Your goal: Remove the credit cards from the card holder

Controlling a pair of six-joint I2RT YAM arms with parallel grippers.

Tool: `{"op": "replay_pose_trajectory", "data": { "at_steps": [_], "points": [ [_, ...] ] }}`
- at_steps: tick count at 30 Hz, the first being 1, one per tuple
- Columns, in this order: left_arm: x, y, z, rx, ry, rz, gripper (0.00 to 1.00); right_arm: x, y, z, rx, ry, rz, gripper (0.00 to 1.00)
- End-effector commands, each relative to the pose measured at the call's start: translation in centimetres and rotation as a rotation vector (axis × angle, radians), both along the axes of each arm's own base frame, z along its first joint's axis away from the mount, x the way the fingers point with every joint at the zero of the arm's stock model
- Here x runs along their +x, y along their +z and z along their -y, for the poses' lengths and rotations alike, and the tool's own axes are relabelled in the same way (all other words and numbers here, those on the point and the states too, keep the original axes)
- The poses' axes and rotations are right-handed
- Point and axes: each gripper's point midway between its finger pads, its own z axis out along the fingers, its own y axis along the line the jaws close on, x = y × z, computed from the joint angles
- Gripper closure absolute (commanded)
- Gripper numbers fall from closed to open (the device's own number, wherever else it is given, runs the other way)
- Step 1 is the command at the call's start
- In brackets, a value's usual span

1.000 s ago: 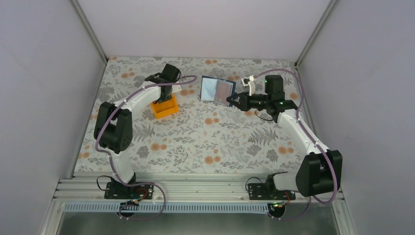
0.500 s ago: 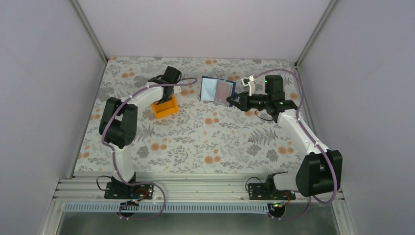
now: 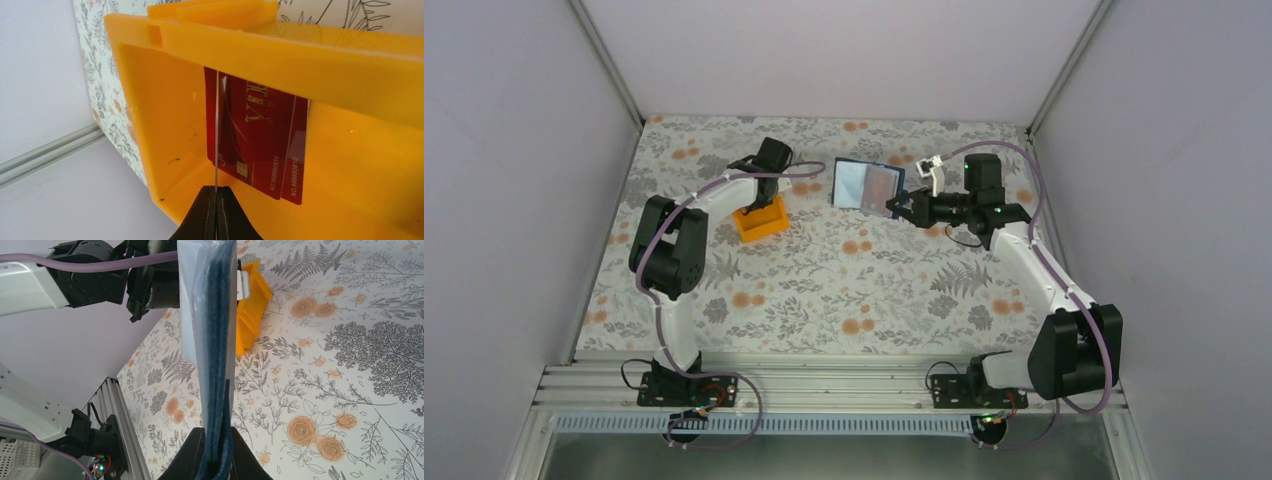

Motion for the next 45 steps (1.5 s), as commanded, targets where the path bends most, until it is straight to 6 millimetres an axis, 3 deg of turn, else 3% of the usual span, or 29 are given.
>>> {"op": "replay_pose_trajectory", "data": {
  "at_steps": [1, 4, 9, 13, 16, 21, 25, 27, 31, 32, 34, 36, 40, 45],
  "points": [
    [0.2, -0.4, 0.1, -0.013, -0.003, -0.009, 0.98, 0.1, 1.4, 0.0, 0.016, 0.016, 0.039, 0.96],
    [-0.1, -0.9, 0.2, -0.022, -0.006, -0.032, 0.94, 0.2, 1.4, 0.0, 0.016, 0.017, 0.037, 0.96],
    [-0.6, -0.6, 0.7, -0.067, -0.005, -0.048, 0.66, 0.1, 1.4, 0.0, 0.016, 0.017, 0.038, 0.96],
    [-0.5, 0.5, 0.5, -0.058, -0.007, -0.030, 0.56, 0.0, 1.4, 0.0, 0.017, 0.021, 0.038, 0.96],
    [-0.2, 2.3, 0.9, -0.087, -0.011, 0.001, 0.51, 0.1, 1.4, 0.0, 0.016, 0.020, 0.037, 0.96],
    [-0.3, 7.9, 3.0, -0.273, -0.020, 0.065, 0.47, 0.0, 1.4, -0.1, 0.018, 0.023, 0.036, 0.96],
    [-2.1, 13.3, 6.3, -0.527, -0.084, 0.066, 0.37, -0.2, 1.8, -0.2, 0.029, 0.034, 0.040, 0.96],
    [-3.6, 16.7, 8.8, -0.695, -0.155, 0.060, 0.29, -0.3, 2.1, -0.2, 0.035, 0.040, 0.047, 0.96],
    [-9.6, 23.5, 14.5, -1.092, -0.403, -0.019, 0.01, -0.8, 2.8, -0.6, 0.067, 0.073, 0.055, 0.96],
    [-11.1, 24.5, 15.4, -1.169, -0.459, -0.043, 0.00, -1.1, 3.1, -0.7, 0.077, 0.085, 0.058, 0.96],
    [-13.5, 25.0, 16.7, -1.285, -0.513, -0.142, 0.00, -1.5, 3.5, -0.9, 0.096, 0.109, 0.065, 0.96],
    [-14.6, 25.0, 17.5, -1.360, -0.516, -0.218, 0.00, -2.0, 4.0, -1.1, 0.119, 0.142, 0.073, 0.96],
    [-14.6, 24.4, 18.0, -1.432, -0.474, -0.265, 0.00, -3.3, 4.7, -1.7, 0.161, 0.214, 0.088, 0.96],
    [-14.9, 21.7, 18.1, -1.438, -0.436, -0.312, 0.00, -5.2, 5.6, -2.8, 0.188, 0.302, 0.127, 0.96]
  ]
}}
